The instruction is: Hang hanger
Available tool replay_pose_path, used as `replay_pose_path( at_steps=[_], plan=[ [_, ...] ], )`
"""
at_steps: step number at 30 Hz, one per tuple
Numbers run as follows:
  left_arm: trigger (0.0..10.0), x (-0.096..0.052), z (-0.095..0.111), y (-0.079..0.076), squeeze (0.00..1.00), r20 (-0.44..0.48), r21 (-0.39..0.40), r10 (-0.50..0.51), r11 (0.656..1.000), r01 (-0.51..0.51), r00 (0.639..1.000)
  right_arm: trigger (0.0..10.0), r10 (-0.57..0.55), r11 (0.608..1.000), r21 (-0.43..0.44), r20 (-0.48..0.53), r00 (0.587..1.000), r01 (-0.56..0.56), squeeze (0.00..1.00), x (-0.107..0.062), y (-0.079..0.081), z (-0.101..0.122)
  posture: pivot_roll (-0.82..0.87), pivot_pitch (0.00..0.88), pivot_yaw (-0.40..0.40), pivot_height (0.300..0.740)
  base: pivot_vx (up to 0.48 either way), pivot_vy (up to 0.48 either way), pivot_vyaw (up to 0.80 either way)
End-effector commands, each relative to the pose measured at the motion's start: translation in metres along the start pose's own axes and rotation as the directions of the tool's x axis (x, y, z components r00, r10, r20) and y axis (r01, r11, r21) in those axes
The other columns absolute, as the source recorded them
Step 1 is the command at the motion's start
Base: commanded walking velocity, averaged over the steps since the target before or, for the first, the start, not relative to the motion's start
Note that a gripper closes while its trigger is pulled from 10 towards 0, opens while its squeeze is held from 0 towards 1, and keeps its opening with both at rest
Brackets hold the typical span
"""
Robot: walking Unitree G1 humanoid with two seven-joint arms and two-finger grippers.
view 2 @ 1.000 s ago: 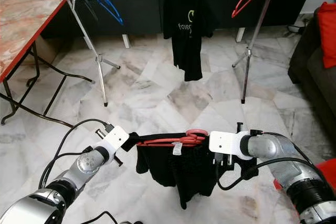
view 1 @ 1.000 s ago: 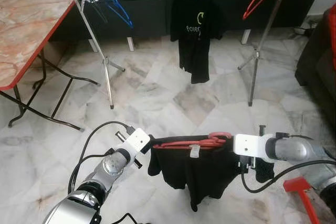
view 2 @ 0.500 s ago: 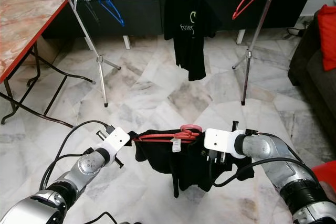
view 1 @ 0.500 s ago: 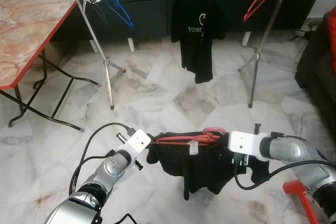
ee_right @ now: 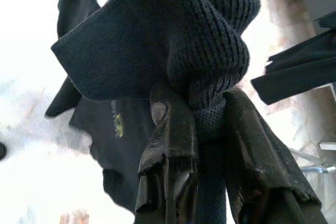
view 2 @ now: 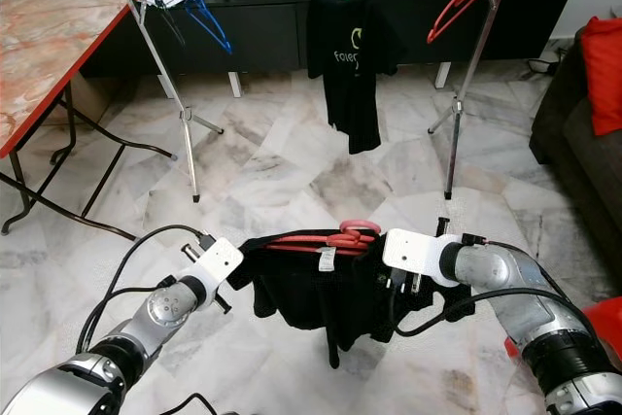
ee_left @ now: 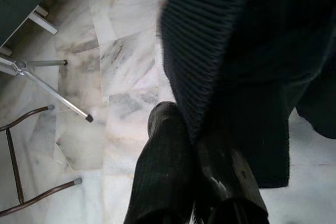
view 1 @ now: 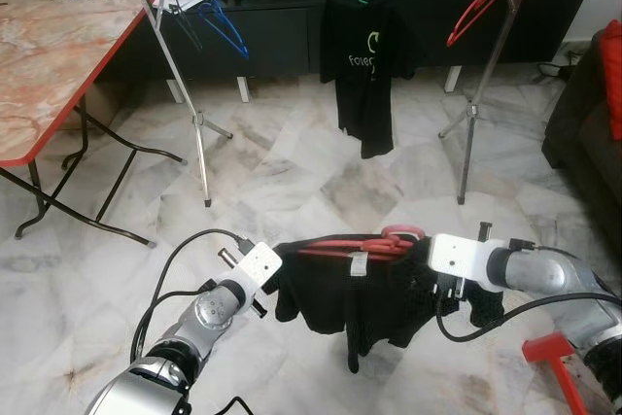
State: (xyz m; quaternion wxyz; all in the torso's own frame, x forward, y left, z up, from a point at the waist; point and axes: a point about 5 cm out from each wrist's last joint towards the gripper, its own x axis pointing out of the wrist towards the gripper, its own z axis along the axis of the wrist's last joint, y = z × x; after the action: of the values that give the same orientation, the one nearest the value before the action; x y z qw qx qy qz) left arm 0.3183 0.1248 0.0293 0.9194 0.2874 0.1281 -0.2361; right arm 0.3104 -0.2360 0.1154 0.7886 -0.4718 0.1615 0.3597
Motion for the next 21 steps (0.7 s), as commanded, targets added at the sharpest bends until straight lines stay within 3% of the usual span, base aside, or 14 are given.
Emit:
replay_pose_path(
  at_steps=[1,9,21],
  plan=[
    [10.0,-0.005,-0.014,-0.004,0.0,-0.062,-0.002,-0.019,1.0,0.019,0.998,0.0,-0.073,0.997,-0.013,0.026,0.997,0.073,0.0,-0.009,-0.019,0.007,-0.16,0.051,0.065,0.74,0.0,0.0,0.0],
    [10.0,-0.007,-0.016,0.006,0.0,-0.071,0.002,-0.004,1.0,0.004,0.997,0.0,-0.002,0.978,-0.208,-0.104,0.995,-0.02,0.0,-0.01,-0.011,-0.003,-0.14,0.075,0.068,0.74,0.0,0.0,0.0],
    [10.0,-0.003,-0.002,0.032,0.0,-0.038,-0.037,0.028,0.999,-0.03,0.999,0.0,0.01,0.941,-0.325,-0.241,0.971,-0.09,0.0,-0.004,-0.001,-0.016,-0.12,0.085,0.074,0.74,0.0,0.0,0.0]
  ],
)
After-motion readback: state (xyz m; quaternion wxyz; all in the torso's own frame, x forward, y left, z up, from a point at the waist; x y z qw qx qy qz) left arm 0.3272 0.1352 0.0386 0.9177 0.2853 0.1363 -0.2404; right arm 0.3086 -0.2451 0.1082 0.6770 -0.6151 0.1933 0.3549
